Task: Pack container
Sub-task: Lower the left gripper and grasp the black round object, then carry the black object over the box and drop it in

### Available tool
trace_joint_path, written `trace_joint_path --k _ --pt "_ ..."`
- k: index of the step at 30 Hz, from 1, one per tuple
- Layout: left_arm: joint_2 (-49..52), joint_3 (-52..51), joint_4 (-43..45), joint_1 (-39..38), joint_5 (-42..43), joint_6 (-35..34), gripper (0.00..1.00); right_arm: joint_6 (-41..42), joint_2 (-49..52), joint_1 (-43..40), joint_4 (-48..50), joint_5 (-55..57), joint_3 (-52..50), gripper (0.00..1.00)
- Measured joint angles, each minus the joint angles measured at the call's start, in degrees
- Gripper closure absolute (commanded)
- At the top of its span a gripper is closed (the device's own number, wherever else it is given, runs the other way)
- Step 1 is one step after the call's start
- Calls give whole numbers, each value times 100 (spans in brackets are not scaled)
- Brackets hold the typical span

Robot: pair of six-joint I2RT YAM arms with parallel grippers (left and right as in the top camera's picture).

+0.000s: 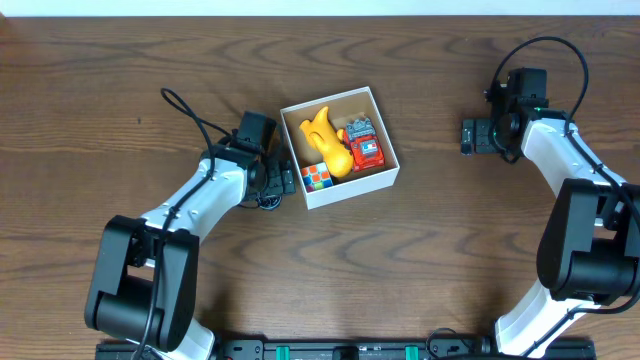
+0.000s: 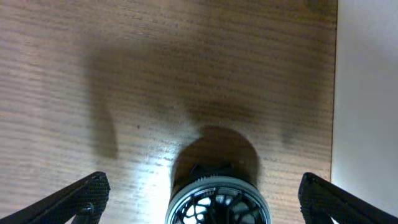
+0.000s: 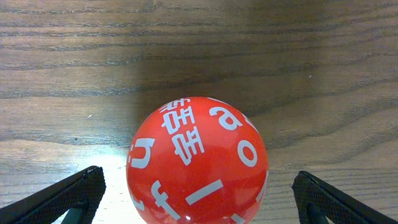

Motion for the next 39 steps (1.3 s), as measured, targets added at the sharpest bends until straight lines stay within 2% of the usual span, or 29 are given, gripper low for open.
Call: trace_joint_path --k 4,12,16,26,29,39 --pt "2 -153 103 0 -13 0 2 0 0 0 0 0 0 1" --pt "2 -195 90 0 -50 -15 36 0 0 0 2 0 0 1" --pt "2 -195 61 0 -48 15 42 0 0 0 0 0 0 1" --pt "2 -149 -125 0 -48 15 45 0 0 0 0 0 0 1" --pt "-42 -9 -240 0 -50 13 51 0 0 0 0 0 0 1" --pt "-1051 463 -452 -2 -50 15 51 0 0 0 0 0 0 1"
